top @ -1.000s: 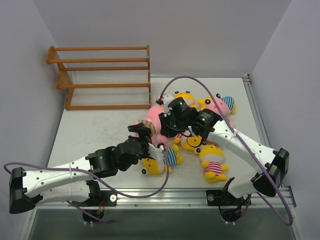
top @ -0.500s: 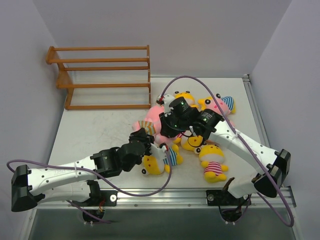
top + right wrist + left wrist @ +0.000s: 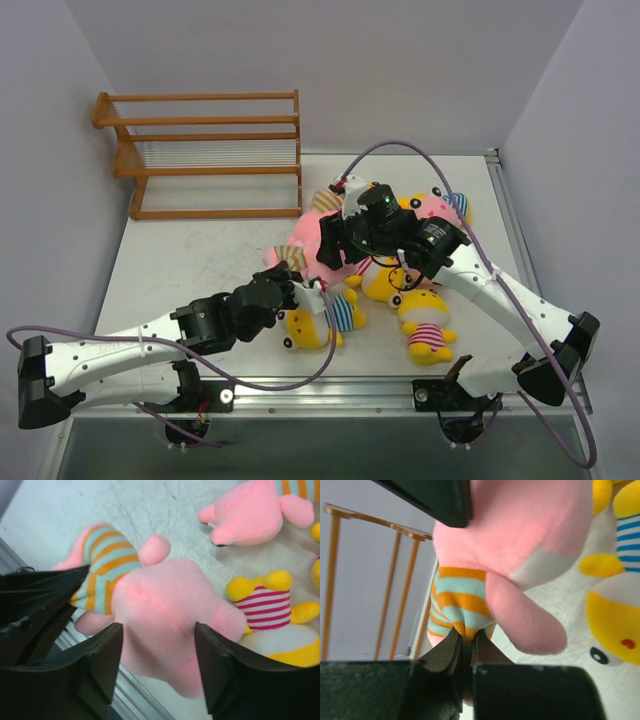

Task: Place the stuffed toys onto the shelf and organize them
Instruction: Pass the stuffed toy from the right arm to the left, then pass the stuffed toy from the left arm to the right

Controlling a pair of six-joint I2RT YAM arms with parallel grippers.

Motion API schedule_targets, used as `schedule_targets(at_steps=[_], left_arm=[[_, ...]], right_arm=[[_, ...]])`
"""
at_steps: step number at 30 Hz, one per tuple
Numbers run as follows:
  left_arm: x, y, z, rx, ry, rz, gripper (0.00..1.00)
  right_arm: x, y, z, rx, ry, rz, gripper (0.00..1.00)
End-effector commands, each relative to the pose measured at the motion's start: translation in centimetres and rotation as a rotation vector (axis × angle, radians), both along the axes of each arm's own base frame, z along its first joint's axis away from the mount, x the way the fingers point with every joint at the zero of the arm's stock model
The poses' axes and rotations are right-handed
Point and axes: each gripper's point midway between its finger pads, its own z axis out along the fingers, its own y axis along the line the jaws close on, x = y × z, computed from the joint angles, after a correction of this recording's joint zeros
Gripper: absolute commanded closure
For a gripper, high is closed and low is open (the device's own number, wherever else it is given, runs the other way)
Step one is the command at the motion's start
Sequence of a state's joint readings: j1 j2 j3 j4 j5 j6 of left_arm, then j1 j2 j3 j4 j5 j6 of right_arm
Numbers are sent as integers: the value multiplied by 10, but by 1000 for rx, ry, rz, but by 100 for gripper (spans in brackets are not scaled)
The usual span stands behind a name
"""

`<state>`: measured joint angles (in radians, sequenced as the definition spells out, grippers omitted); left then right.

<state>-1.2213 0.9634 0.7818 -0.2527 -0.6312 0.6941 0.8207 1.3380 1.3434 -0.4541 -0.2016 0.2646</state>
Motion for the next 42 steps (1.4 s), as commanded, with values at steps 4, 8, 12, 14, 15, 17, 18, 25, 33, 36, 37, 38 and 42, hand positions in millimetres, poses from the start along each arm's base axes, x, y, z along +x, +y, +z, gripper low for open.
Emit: schedule_targets(at_steps=[4,8,12,14,15,17,18,25,33,36,37,38,42], left_arm=[[-5,-5,5,-300,286,40,98],[2,1,3,-457,439,113,98],[7,5,6,-662,593,185,98],[11,8,9,-746,646,202,98],[10,6,15,-793,667,184,98],[11,5,17,-895,740,194,97],[11,2,26,-970,764,186,98],[19,5,34,-1236,941,144,98],[17,8,57,-1406,965,11,98],[14,8,64,-1447,971,-33,98],[13,8,61,-1455,980,-35,98],[12,7,62,-1461,985,-46,98],[7,5,67,-1494,1009,-98,98]], right_arm=[[16,-6,85,250,-198,-56,25],[22,-24,112,295,-286,-104,13],[21,-47,123,304,-366,-123,4],[18,-50,121,294,-399,-102,2],[15,-53,122,297,-415,-95,2],[12,-55,112,289,-431,-78,0],[9,-54,108,290,-438,-64,0],[3,-37,84,401,-480,21,0],[14,-11,80,569,-459,91,1],[20,-5,86,647,-446,107,1],[18,-2,90,687,-437,129,0],[22,1,86,700,-422,134,1],[27,3,86,785,-380,156,1]])
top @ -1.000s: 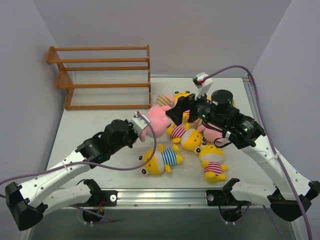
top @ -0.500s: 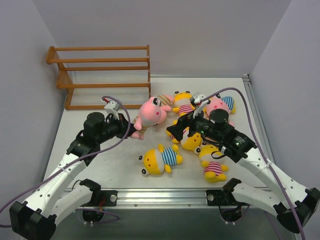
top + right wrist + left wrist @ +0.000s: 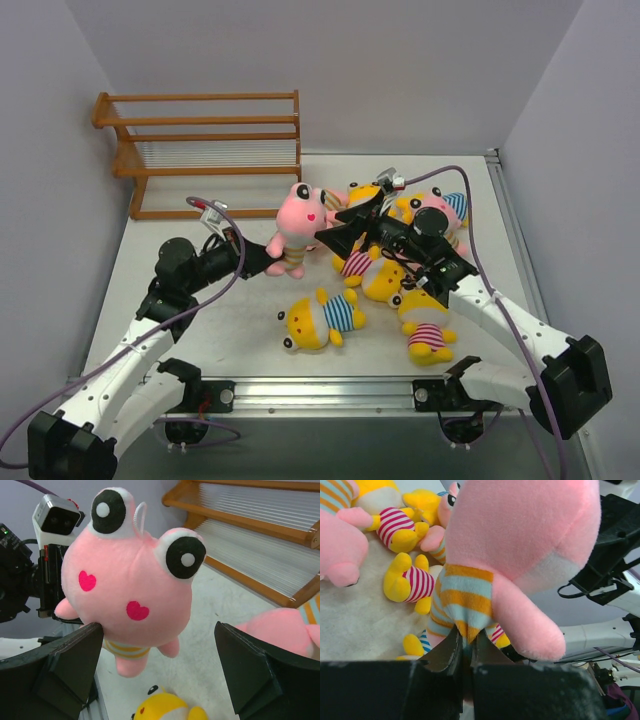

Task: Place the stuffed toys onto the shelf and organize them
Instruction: Pass the stuffed toy from the left arm to the right

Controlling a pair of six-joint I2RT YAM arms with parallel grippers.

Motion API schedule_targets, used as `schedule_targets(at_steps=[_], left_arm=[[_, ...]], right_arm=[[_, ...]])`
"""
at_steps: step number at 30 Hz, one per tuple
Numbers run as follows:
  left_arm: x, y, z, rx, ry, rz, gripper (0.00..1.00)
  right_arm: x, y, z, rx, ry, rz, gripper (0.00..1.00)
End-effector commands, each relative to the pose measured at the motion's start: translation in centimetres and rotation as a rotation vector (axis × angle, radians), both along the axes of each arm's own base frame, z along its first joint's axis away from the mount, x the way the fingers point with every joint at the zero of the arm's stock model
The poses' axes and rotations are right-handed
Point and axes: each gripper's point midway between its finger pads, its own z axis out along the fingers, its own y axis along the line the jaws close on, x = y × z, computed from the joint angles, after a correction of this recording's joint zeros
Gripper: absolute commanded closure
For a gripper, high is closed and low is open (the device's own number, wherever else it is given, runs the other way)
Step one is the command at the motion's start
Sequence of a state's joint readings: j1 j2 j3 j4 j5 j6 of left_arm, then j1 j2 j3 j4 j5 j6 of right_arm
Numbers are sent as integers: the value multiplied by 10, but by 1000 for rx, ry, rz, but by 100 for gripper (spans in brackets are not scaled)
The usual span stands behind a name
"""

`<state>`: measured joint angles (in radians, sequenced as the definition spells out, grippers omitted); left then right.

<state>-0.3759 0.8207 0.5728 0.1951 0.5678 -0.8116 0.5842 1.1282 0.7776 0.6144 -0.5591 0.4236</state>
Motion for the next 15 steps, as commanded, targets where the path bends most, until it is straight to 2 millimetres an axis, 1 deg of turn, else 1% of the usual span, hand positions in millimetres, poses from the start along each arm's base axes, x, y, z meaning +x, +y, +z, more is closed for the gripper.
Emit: schedule_targets(at_steps=[1,3,4,11,13,15], left_arm=[[-9,-4,34,-110,-96,-57,97],[-11,-4,35,-113,-102,-64,98],[-11,-4,35,-111,-102,-65,98],[-10,-8,33,-106,-104,-89,98],[-8,-10,36,-109,-106,-94,98],[-7,-11,37,-109,-106,-100,98]], right_arm=[[-7,5,40,171,-92,100,1],[-11,9,38,191,-78,144,3],[-13,10,43,205,-93,160,3],[-26,21,51,235,-105,286,5],[-30,23,53,245,-107,316,7],[-32,26,55,246,-115,332,14]])
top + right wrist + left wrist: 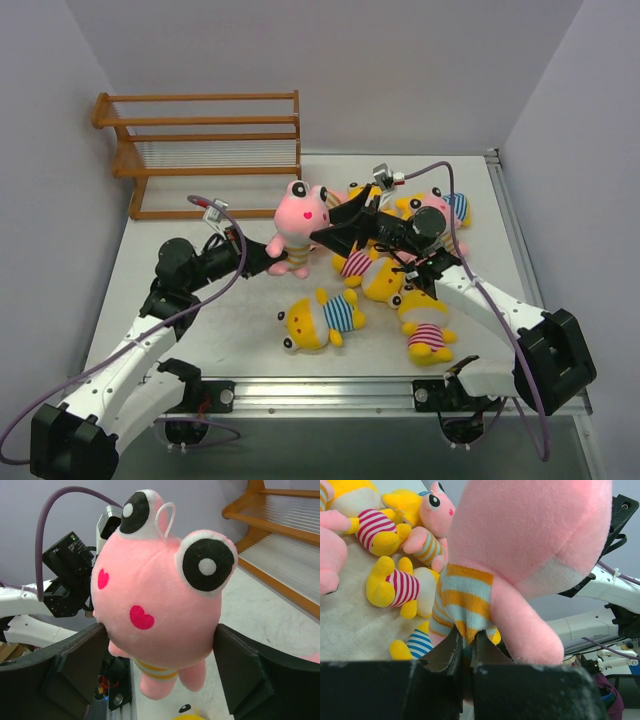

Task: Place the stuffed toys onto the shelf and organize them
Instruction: Pass the stuffed toy from the left arm to the right

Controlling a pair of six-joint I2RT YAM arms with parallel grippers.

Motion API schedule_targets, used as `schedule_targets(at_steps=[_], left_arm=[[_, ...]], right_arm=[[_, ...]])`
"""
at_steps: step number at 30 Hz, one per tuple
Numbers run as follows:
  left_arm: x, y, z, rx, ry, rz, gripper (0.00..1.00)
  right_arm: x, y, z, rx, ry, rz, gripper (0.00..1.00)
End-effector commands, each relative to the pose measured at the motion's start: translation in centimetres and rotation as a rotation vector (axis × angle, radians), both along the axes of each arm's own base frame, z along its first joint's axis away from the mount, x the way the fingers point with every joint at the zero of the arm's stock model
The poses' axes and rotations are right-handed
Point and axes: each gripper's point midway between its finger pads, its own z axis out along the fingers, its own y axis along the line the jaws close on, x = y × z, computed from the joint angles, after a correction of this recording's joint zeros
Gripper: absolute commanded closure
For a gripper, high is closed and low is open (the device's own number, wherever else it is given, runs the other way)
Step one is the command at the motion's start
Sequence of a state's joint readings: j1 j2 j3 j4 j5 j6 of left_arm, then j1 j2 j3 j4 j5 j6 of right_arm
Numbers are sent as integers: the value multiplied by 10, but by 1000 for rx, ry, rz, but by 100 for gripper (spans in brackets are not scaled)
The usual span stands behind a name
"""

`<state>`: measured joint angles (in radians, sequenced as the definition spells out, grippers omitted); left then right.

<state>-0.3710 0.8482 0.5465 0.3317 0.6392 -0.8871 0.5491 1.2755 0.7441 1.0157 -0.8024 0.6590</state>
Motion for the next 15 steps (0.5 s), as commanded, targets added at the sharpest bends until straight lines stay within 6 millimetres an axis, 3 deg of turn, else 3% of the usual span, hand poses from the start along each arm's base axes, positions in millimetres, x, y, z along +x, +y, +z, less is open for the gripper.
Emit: schedule_targets(at_steps=[1,3,4,7,8,10,11,13,14,15], left_arm=[[-1,-3,28,-39,-94,-33,97],[0,-4,25,-32,-92,-36,98],[0,-4,26,-30,-92,-33,98],[2,-1,21,3,-87,-10,87],[2,1,18,19,-74,1,76],[5,6,16,55,-89,42,63],[3,10,16,75,-81,59,57],[9,19,14,128,-103,125,43],[6,25,9,156,-86,145,39],[7,30,13,184,-117,173,30]], right_arm=[[-18,5,40,79,-129,93,24],[-19,5,41,79,-130,96,39],[-19,5,42,80,-130,95,57],[-19,4,46,75,-137,86,82],[-17,3,48,72,-147,65,95],[-11,1,47,45,-125,34,100],[-9,-1,52,45,-129,1,100],[0,-3,46,-7,-102,-47,100],[0,-5,56,-4,-113,-63,100],[8,-7,50,-41,-81,-104,100]])
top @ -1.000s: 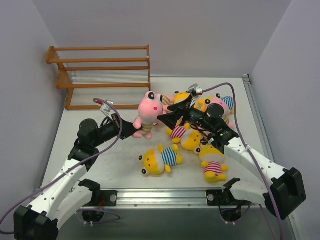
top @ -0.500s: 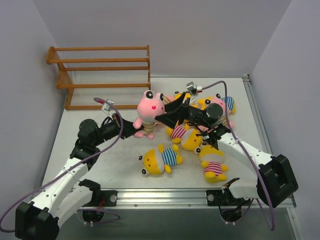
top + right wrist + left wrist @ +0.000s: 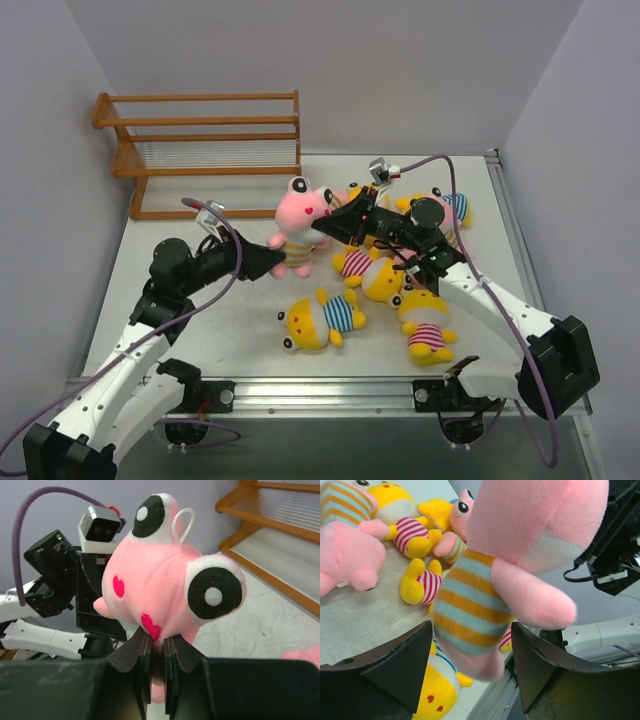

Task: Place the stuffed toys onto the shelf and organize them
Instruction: Pass the stuffed toy from the left arm to the right, then pass the stuffed toy from the right arm to the left

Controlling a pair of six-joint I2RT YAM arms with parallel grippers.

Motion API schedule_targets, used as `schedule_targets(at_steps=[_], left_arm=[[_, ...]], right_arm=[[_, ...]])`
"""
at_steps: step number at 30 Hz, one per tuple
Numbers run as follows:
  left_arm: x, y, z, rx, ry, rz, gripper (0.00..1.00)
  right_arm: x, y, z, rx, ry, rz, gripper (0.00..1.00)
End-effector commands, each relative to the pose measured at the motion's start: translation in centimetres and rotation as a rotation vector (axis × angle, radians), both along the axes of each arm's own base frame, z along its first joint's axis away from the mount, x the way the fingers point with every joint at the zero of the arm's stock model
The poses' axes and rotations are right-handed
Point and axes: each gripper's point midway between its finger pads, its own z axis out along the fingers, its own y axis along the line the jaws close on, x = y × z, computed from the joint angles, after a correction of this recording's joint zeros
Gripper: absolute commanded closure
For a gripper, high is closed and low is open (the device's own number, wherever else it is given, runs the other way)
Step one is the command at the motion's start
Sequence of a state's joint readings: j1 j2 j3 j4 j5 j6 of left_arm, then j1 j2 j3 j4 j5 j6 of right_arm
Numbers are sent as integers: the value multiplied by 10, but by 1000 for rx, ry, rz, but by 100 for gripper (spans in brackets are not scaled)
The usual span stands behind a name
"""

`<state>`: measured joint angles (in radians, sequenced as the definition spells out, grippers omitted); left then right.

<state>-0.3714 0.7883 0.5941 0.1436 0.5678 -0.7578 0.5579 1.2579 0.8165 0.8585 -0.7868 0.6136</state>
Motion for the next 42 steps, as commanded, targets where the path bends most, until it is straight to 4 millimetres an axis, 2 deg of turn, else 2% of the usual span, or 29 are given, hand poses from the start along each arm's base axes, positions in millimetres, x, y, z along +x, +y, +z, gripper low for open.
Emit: schedule_targets(at_steps=[1,2,3,5,7,8,11,12,13,14,15,16,17,18,20,24,29,37,42], left_arm=[[9,25,13,112,-76,149,27],[6,32,11,138,-70,180,24],[6,38,13,162,-89,203,22],[7,52,10,201,-86,278,15],[6,58,10,239,-95,306,12],[6,63,3,274,-68,330,11],[6,63,-4,365,-74,347,10],[5,62,-5,399,-95,345,9],[-4,48,-5,416,-118,292,9],[3,53,-3,457,-134,355,9],[2,50,-3,494,-167,350,9],[-7,34,-3,514,-199,304,9],[-5,28,-1,539,-223,305,9],[0,31,0,585,-253,347,9],[-4,12,-3,627,-293,314,9],[3,6,-3,687,-325,360,9],[10,6,-14,729,-305,392,10],[15,-14,-25,687,-305,364,17],[20,-23,-36,721,-289,348,20]], right_arm=[[7,-10,43,-9,-89,-106,100],[9,-10,50,-13,-93,-122,100],[15,-12,42,-49,-49,-158,100],[23,-13,38,-86,-21,-196,100],[30,-13,33,-130,32,-244,100],[34,-11,27,-153,60,-258,100],[42,-10,13,-221,139,-313,100],[41,-7,11,-242,162,-314,100],[41,-6,8,-255,172,-318,100],[45,-6,4,-266,194,-340,100],[45,-6,0,-281,213,-344,100],[45,-4,0,-283,221,-347,100],[46,-3,-2,-284,238,-352,100],[46,-2,-3,-287,243,-354,100],[46,0,-5,-288,254,-351,100],[45,2,-5,-284,267,-348,100],[44,3,-2,-278,267,-345,100],[43,7,-8,-281,280,-333,100],[40,12,-6,-274,279,-322,100]])
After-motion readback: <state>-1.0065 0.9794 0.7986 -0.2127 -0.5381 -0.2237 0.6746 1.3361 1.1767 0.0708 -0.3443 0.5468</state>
